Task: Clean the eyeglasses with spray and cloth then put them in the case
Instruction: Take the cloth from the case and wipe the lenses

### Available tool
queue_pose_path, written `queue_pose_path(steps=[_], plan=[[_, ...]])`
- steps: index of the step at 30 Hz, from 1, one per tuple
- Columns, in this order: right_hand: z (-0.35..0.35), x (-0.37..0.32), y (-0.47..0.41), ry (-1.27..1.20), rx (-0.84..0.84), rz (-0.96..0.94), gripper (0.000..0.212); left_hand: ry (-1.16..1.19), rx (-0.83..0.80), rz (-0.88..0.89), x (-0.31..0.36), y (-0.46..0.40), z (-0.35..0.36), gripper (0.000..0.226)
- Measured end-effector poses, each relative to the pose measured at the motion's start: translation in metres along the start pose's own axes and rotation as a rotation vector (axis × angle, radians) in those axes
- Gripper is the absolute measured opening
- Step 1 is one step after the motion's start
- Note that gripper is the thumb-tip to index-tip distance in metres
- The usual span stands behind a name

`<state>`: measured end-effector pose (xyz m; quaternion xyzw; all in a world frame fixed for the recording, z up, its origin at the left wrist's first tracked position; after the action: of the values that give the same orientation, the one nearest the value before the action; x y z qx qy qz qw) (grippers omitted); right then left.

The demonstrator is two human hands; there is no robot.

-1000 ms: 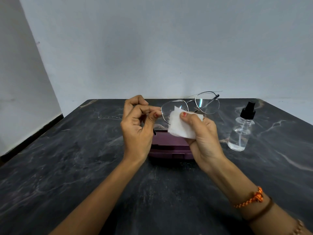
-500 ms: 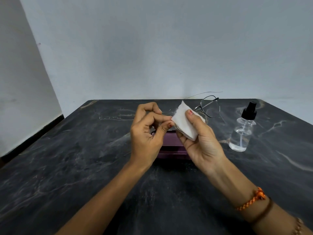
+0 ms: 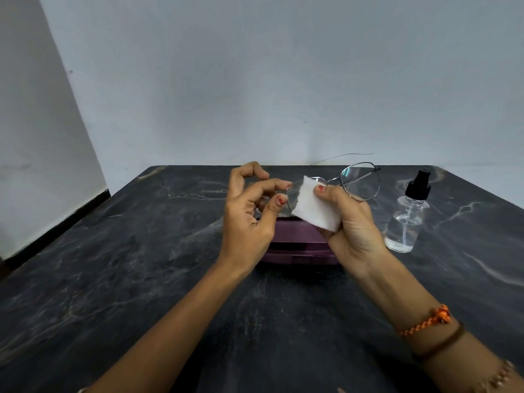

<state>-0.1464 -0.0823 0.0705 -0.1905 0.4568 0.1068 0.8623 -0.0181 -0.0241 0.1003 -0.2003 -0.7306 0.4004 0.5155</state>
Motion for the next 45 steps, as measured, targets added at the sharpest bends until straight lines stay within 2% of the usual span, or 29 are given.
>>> queue_pose_path(steps=[2, 4, 8, 10, 14, 20, 23, 25, 28, 32, 34, 40, 45], plan=[[-0.002, 0.002, 0.0, -0.067, 0.039, -0.004, 0.004, 0.002, -0.013, 0.005, 0.0, 0.001, 0.003, 0.023], [-0.002, 0.006, 0.0, -0.147, 0.07, -0.003, 0.01, 0.009, -0.017, 0.015, 0.001, 0.003, 0.005, 0.024], [0.002, 0.01, 0.001, -0.242, 0.05, -0.018, 0.007, -0.006, 0.01, 0.037, 0.002, 0.006, 0.005, 0.026], [0.005, 0.01, 0.002, -0.213, 0.007, -0.024, 0.008, -0.014, 0.034, 0.048, 0.002, 0.007, 0.003, 0.026], [0.013, 0.014, 0.005, -0.052, -0.099, 0.017, 0.03, -0.03, 0.031, 0.062, 0.004, 0.007, 0.004, 0.023], [0.01, 0.007, 0.006, 0.155, -0.12, -0.03, 0.012, -0.007, 0.024, 0.062, 0.004, 0.004, 0.003, 0.027], [0.01, 0.006, 0.006, 0.164, -0.101, -0.062, 0.016, 0.016, 0.048, 0.034, 0.001, 0.003, 0.0, 0.026], [0.008, 0.004, 0.005, 0.117, -0.06, -0.099, 0.017, 0.02, 0.066, 0.023, 0.0, 0.001, -0.003, 0.027], [0.004, 0.005, 0.006, 0.042, 0.007, -0.101, 0.03, 0.009, 0.071, 0.021, 0.0, 0.001, -0.004, 0.028], [0.001, 0.014, 0.006, -0.154, 0.086, -0.009, 0.012, -0.022, 0.037, 0.043, 0.003, 0.007, 0.005, 0.026], [0.001, 0.018, 0.006, -0.206, 0.099, 0.024, 0.011, -0.022, 0.032, 0.044, 0.004, 0.009, 0.006, 0.027], [0.011, 0.021, 0.006, -0.23, -0.015, 0.071, 0.03, 0.018, 0.052, 0.053, 0.001, 0.009, 0.003, 0.029], [0.017, 0.023, 0.008, -0.032, -0.13, 0.116, 0.045, 0.035, 0.066, 0.049, -0.002, 0.007, -0.001, 0.017]])
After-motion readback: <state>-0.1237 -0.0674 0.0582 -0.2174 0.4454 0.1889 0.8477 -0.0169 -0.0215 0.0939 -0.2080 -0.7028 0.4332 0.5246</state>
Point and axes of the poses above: each hand's wrist, its own y-axis away from the middle knuckle, its own z-axis out of the palm, x = y × z, the point moved 7 cm from there along -y, towards the middle knuckle, and after that the axes turned 8 degrees about -x, right-handed, at the moved point
